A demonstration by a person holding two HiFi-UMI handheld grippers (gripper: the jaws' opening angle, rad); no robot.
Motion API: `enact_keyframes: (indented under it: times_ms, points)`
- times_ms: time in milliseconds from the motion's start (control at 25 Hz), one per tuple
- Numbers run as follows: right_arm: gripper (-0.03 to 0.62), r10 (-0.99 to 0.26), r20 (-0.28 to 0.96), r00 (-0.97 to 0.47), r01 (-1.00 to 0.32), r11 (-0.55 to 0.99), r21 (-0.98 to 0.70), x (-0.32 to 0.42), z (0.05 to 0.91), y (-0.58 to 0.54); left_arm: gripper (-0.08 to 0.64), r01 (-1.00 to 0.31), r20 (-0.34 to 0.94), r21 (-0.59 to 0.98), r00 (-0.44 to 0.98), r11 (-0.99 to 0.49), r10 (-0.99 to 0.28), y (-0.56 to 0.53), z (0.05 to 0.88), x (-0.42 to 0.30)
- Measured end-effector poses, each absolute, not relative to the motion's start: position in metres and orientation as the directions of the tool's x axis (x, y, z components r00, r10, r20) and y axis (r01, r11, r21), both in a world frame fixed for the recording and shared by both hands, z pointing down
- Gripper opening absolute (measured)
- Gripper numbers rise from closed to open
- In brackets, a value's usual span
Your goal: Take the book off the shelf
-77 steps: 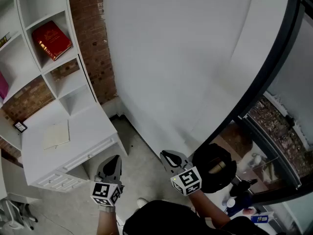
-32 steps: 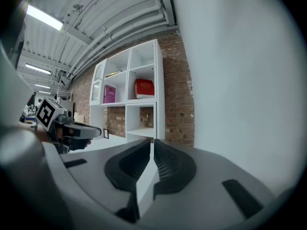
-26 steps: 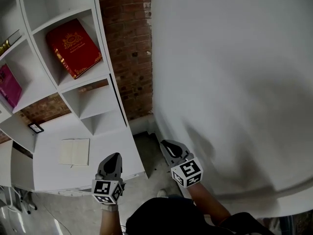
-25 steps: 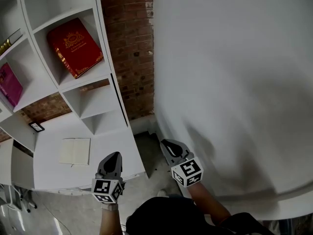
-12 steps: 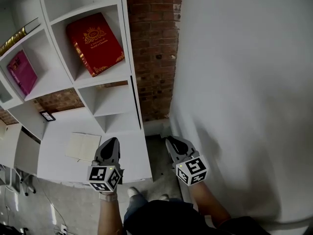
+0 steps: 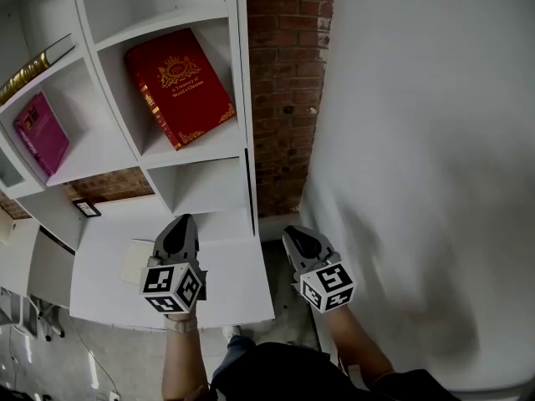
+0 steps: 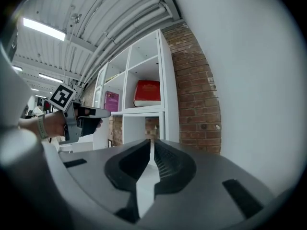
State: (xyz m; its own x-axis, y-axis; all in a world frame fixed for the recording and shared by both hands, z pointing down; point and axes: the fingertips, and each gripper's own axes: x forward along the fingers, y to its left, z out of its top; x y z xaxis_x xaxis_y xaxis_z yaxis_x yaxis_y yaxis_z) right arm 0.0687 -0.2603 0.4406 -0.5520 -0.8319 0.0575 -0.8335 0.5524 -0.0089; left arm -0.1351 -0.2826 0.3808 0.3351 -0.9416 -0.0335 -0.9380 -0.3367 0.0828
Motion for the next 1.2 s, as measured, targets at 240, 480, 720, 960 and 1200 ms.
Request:
enact_keyframes:
  times_ms: [240,480,720,960,1200]
  points:
    - [0.032,-0.837,0.052,-0.544,-0.839,0.545,0.0,0.045,0.426,-0.293,0.009,-0.939,-0.06,0.091,0.328,-0.333,-0.943,-0.319,0.348,-0.162]
    - [0.032,-0.846,0.046,-0.531,-0.846,0.533,0.015,0.03,0.416,-0.319,0.055,-0.937,-0.11,0.114,0.317,-0.329,-0.942,-0.352,0.311,-0.183]
    - [0.032,-0.855,0.037,-0.517,-0.855,0.518,0.024,0.02,0.405,-0.339,0.148,-0.931,-0.147,0.144,0.314,-0.334,-0.938,-0.384,0.281,-0.197]
    - [0.032,-0.867,0.036,-0.497,-0.866,0.499,0.033,0.015,0.398,-0.352,0.242,-0.911,-0.154,0.219,0.32,-0.349,-0.935,-0.416,0.27,-0.205]
    - [0.032,-0.888,0.039,-0.459,-0.887,0.46,0.029,0.018,0.399,-0.36,0.272,-0.905,-0.15,0.217,0.339,-0.365,-0.929,-0.44,0.26,-0.203]
